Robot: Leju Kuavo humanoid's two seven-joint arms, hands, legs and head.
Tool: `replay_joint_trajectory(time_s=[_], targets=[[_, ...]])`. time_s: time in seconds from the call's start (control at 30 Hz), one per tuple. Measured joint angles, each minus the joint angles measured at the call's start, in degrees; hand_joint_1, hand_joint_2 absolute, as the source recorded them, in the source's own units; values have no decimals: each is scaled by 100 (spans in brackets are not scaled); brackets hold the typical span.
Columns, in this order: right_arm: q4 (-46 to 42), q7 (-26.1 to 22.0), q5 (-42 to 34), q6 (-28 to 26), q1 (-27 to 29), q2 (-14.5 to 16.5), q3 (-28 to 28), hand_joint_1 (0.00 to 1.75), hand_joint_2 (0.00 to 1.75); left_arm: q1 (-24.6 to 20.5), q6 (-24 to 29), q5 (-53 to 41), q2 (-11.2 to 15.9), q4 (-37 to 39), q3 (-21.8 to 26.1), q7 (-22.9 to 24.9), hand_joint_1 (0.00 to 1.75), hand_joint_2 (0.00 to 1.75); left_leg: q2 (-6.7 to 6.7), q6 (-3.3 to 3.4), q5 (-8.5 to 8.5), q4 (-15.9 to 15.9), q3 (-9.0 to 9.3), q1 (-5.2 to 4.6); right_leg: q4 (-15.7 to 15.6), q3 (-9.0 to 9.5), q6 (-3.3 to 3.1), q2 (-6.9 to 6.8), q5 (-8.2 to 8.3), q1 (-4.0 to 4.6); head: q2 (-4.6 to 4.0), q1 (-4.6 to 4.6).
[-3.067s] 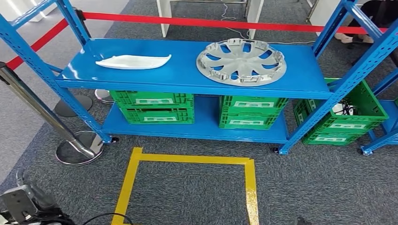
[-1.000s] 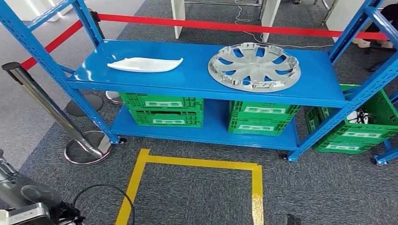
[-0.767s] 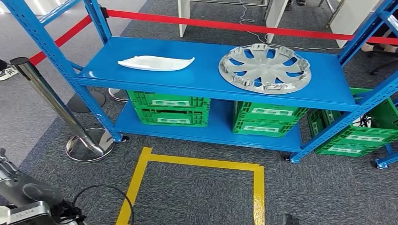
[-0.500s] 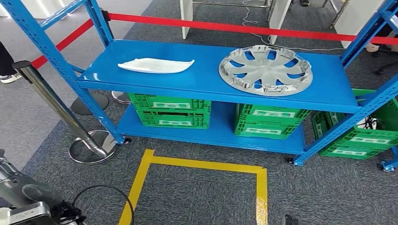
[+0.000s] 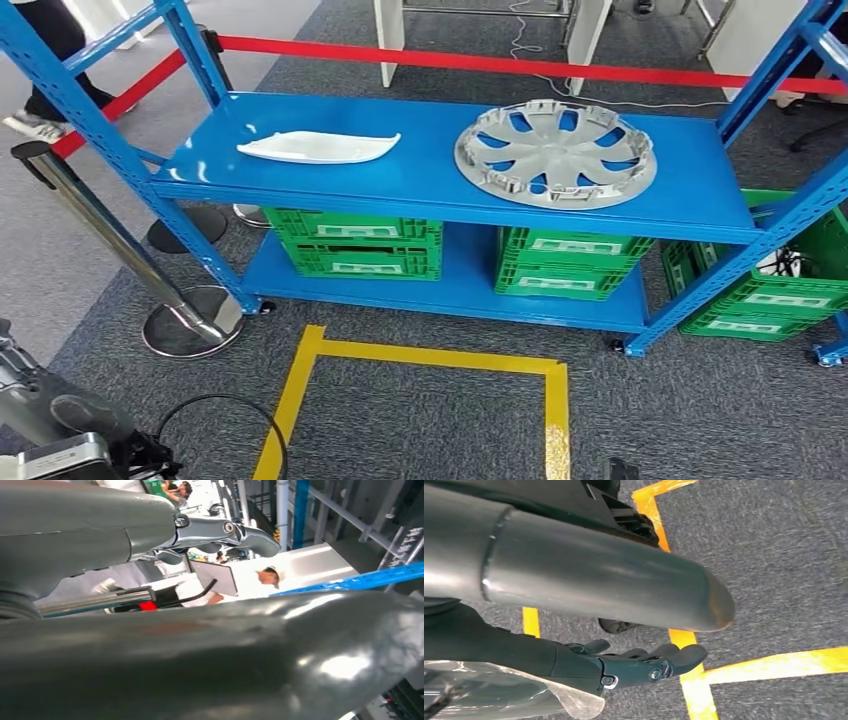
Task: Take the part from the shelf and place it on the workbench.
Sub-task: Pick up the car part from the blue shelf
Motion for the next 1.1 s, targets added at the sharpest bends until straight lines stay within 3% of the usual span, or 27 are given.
replay_joint_trajectory(time_s=[0.1, 0.17, 0.27, 0.3, 0.37, 0.47, 0.53, 0.63, 0.7, 0.73, 0.8, 0.87, 0.9, 1.0, 1.03, 1.1], targets=[[0, 9, 2, 4, -10, 1, 1, 0, 0, 4, -1, 1, 0, -3, 1, 0, 0, 0, -8, 80, -32, -122, 27, -9, -21, -10, 103, -15, -23, -7, 0, 10], [0, 11, 5, 6, -23, 0, 2, 0, 0, -1, -1, -1, -3, -9, -1, -1, 0, 0, -3, 145, -24, -175, 63, 9, 175, -108, 153, -13, -156, -16, 0, 26], [0, 13, 8, 8, -29, -1, 2, 0, 0, -4, -2, -5, -6, -12, -2, -1, 0, 0, 7, 210, -47, -192, 93, 3, 1217, -673, 176, -5, -582, -14, 0, 56], [1, 15, 8, 8, -22, -1, 2, 0, 0, -1, -2, -6, -6, -12, -1, -1, 0, 0, 6, 222, -58, -191, 101, -4, 1505, -856, 180, -5, -635, -14, 0, 58], [2, 19, 8, 8, -8, -1, 2, 0, 0, 0, -2, -6, -6, -12, 0, -1, 0, 0, -4, 233, -82, -189, 128, -12, 1615, -991, 179, -5, -510, -14, 0, 58], [2, 25, 8, 8, -10, -1, 2, 0, 0, 0, -2, -10, -7, -12, -1, -1, 0, 0, -17, 206, -142, -184, 206, -15, 743, -641, 144, -5, 46, -12, 0, 60], [3, 32, 9, 9, -22, -1, 3, 0, 0, -1, -2, -15, -7, -12, -2, -1, 0, 0, -20, 153, -188, -164, 235, -35, 177, -364, 108, -2, 230, 1, 0, 56], [6, 38, 11, 11, -25, 0, 3, 0, 0, -2, -2, -16, -7, -15, -2, -1, 0, 0, -15, 75, -213, -169, 245, -41, 57, -283, 43, 5, 198, 15, 0, 45], [7, 37, 15, 9, -21, 1, 1, 0, 0, -7, -1, -16, -6, -23, -3, -1, 0, 0, -11, 11, -324, -18, 209, -28, 28, -239, -22, 1, 189, -5, 0, 32], [7, 37, 16, 8, -23, 1, 0, 0, 0, -8, -1, -15, -4, -27, -3, -1, 0, 0, -9, -22, -448, 210, 115, -19, 15, -210, -54, -3, 180, -19, 0, 21], [7, 37, 18, 14, -27, 1, 0, 0, 0, -3, -1, -14, -1, -28, -2, -1, 0, 0, -6, -69, -759, 951, -247, 0, 13, -171, -95, -10, 147, -22, 0, 3], [7, 38, 20, 18, -25, 1, 0, 0, 0, 7, -1, -10, 3, -27, -2, -1, 0, 0, -6, -89, -835, 1431, -536, 14, 13, -127, -103, -10, 110, -21, 0, 3], [7, 39, 20, 18, -22, 1, 0, 0, 0, 8, -1, -8, 4, -27, -2, -1, 0, 0, -5, -87, -720, 1395, -554, 18, 14, -98, -100, -7, 91, -21, 0, 0], [9, 41, 21, 20, -20, 1, 0, 0, 0, 5, -1, -8, 5, -28, -2, 0, 0, 0, -1, -32, -104, 393, -163, 13, 12, -4, -62, 7, 17, -13, 0, 1], [10, 42, 21, 22, -25, 1, 0, 0, 0, 2, -1, -10, 4, -30, -3, 0, 0, 0, 0, -4, -13, 104, -40, 2, 13, 11, -34, 9, -6, -6, 0, 1], [11, 44, 22, 24, -34, 2, 1, 0, 0, 3, -1, -10, 4, -32, -3, 1, 0, 0, -7, 44, -45, -68, 25, -25, -2, 9, 36, 3, -25, 3, 0, 11]])
